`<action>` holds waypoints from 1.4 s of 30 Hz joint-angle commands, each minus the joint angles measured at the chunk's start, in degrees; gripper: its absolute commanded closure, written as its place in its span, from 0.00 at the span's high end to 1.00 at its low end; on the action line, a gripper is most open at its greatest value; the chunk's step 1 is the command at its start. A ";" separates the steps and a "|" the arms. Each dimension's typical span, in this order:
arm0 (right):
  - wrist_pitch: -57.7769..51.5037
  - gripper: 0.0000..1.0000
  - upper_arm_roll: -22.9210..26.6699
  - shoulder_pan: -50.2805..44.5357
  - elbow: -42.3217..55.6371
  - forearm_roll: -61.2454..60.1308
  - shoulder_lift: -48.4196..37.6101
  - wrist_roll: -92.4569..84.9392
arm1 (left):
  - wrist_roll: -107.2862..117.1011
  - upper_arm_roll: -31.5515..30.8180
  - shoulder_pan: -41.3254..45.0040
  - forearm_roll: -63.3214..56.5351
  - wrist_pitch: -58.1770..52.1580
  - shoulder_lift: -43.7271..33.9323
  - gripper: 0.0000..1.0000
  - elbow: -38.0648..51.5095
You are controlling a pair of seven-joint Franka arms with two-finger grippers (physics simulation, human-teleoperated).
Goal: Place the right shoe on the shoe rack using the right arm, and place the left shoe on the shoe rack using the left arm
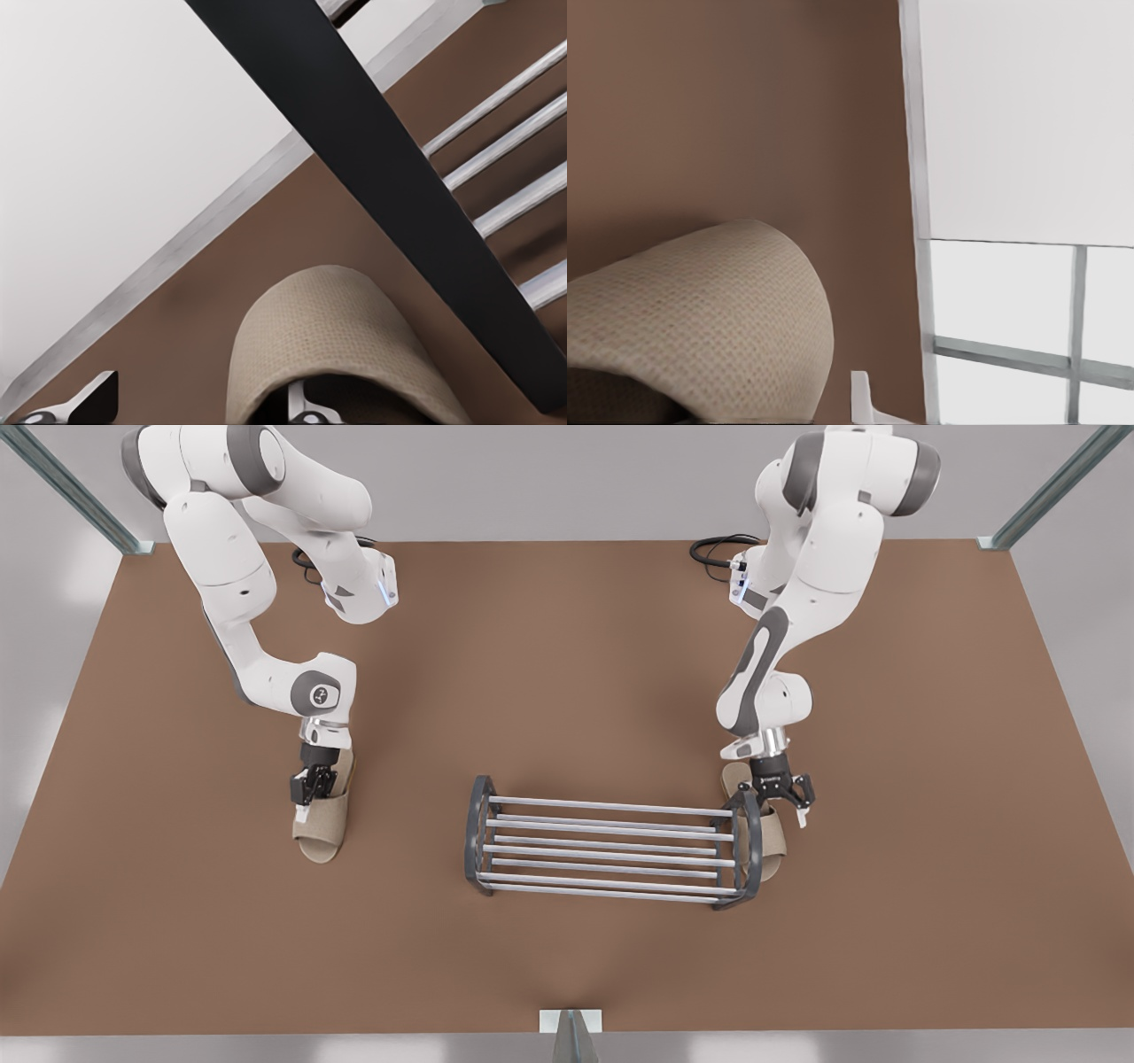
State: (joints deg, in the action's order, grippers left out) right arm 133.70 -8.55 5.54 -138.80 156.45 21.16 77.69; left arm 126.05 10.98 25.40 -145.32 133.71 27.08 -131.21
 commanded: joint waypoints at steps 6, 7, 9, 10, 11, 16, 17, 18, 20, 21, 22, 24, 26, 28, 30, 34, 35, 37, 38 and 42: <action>-1.51 0.32 0.03 0.00 0.02 0.95 -1.20 0.88 | -1.42 0.27 0.00 0.03 0.23 0.16 0.61 0.07; -1.42 0.32 0.03 0.00 0.45 1.49 -2.35 0.88 | -1.33 0.27 -0.09 0.03 0.23 0.25 0.57 0.16; -0.98 0.32 -0.06 0.09 0.81 1.57 -4.81 0.80 | -1.24 0.27 -0.18 0.03 0.14 0.69 0.51 0.16; -0.81 0.32 -0.06 0.09 1.24 1.57 -5.60 0.88 | -1.24 0.27 -0.18 -0.05 0.14 0.69 0.49 0.16; -0.45 0.32 -0.06 0.09 1.51 1.66 -6.92 0.88 | -1.15 0.27 -0.18 0.03 0.14 0.78 0.45 0.16; 18.97 0.31 -0.15 -0.44 8.19 0.52 -15.53 -0.26 | -1.33 1.32 -0.18 -0.05 0.32 -0.19 0.30 0.07; 22.74 0.31 -0.24 -1.49 8.72 -1.23 -18.08 -0.26 | -1.51 1.68 -0.09 -0.05 0.49 -1.76 0.29 -0.01; 27.05 0.31 -0.24 -2.20 9.59 -1.94 -20.36 -0.26 | -1.59 2.47 -0.09 -0.05 0.58 -3.87 0.28 -0.19; 32.94 0.31 -0.59 -5.89 11.27 -5.02 -23.79 -0.17 | -2.12 4.66 0.00 -0.05 2.95 -11.87 0.26 -0.81; 36.01 0.31 -0.59 -7.64 11.53 -4.84 -26.16 -0.17 | -6.14 4.93 0.00 0.03 3.48 -15.91 0.26 -0.81; 36.64 0.31 -0.76 -8.44 11.70 -4.93 -26.78 0.00 | -8.36 4.93 0.00 0.03 3.48 -18.81 0.26 -0.72; 36.81 0.30 -4.54 -10.81 14.08 -5.98 -26.61 0.00 | -18.02 4.49 0.08 0.65 3.66 -25.59 0.25 1.38; 36.90 0.29 -4.81 -12.13 15.66 -10.20 -26.17 -0.17 | -31.38 0.36 0.35 4.07 3.57 -26.91 0.22 7.19; 36.90 0.29 -4.81 -11.87 15.48 -10.20 -26.17 -0.70 | -49.04 -5.08 0.35 12.77 3.22 -28.40 0.23 10.71; 36.81 0.28 -4.81 -11.95 15.57 -10.38 -26.17 -0.61 | -62.58 -14.49 0.35 26.39 -5.38 -27.70 0.23 12.81; 36.81 0.28 -4.72 -11.43 17.06 -10.47 -25.47 -0.61 | -69.97 -27.06 1.57 39.05 -24.02 -20.49 0.23 18.44; 36.90 0.28 -4.46 -11.34 19.61 -10.47 -23.71 -0.61 | -70.06 -27.06 4.04 40.99 -26.84 -18.91 0.23 19.76; 36.99 0.27 -3.67 -11.25 25.67 -10.47 -18.79 -0.61 | -72.08 -27.06 4.74 41.69 -27.81 -19.26 0.23 20.29; 36.99 0.27 -3.31 -11.25 27.61 -10.47 -17.64 -0.61 | -74.63 -27.15 4.74 42.22 -27.81 -19.87 0.23 20.29; 36.90 0.27 -2.26 -11.25 29.11 -10.47 -16.32 -0.44 | -76.74 -26.98 4.66 42.13 -27.89 -18.30 0.23 21.16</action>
State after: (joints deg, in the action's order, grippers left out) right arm 170.29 -10.64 -5.58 -109.96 146.02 4.70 77.40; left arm 81.72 -15.98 32.82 -104.50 110.50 8.49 -110.02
